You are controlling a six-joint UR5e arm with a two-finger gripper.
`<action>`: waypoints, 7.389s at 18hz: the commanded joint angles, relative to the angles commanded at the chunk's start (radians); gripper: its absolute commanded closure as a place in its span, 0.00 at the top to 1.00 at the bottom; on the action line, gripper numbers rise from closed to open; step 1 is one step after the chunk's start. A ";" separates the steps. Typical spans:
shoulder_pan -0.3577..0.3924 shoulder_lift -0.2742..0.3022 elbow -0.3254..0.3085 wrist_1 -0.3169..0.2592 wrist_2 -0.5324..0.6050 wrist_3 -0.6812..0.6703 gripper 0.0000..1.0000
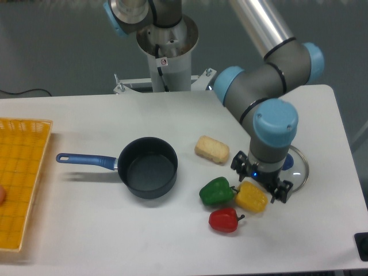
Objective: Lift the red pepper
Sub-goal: 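Move the gripper from the glass lid toward the red pepper, then lower the open gripper down over the red pepper, then close the gripper around the red pepper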
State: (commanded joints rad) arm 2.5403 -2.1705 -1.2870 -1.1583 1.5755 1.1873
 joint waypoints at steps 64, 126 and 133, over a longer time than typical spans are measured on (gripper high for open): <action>-0.049 -0.134 -0.048 0.198 0.074 0.560 0.97; -0.071 -0.152 -0.048 0.212 0.150 0.439 0.00; -0.072 -0.149 -0.048 0.212 0.150 0.429 0.00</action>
State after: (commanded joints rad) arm 2.4682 -2.3194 -1.3346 -0.9465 1.7257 1.6168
